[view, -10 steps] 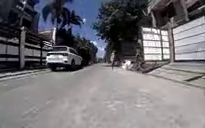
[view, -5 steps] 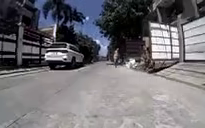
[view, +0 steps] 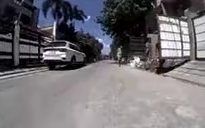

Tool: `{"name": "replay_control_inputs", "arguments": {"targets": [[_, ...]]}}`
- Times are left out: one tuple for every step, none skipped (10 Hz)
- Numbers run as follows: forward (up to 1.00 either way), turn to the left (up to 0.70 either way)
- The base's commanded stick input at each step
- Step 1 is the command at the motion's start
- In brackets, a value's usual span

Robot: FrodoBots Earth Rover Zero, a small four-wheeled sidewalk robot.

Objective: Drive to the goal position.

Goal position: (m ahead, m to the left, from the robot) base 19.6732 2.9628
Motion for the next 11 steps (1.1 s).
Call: {"name": "replay_control_inputs", "arguments": {"targets": [[1.0,-0.4],[1.0,-0.4],[1.0,-0.27],[1.0,0.08],[1.0,0.07],[1.0,0.0],[1.0,0.0],[1.0,0.09],[1.0,0.13],[1.0,0.12],[1.0,0.03]]}}
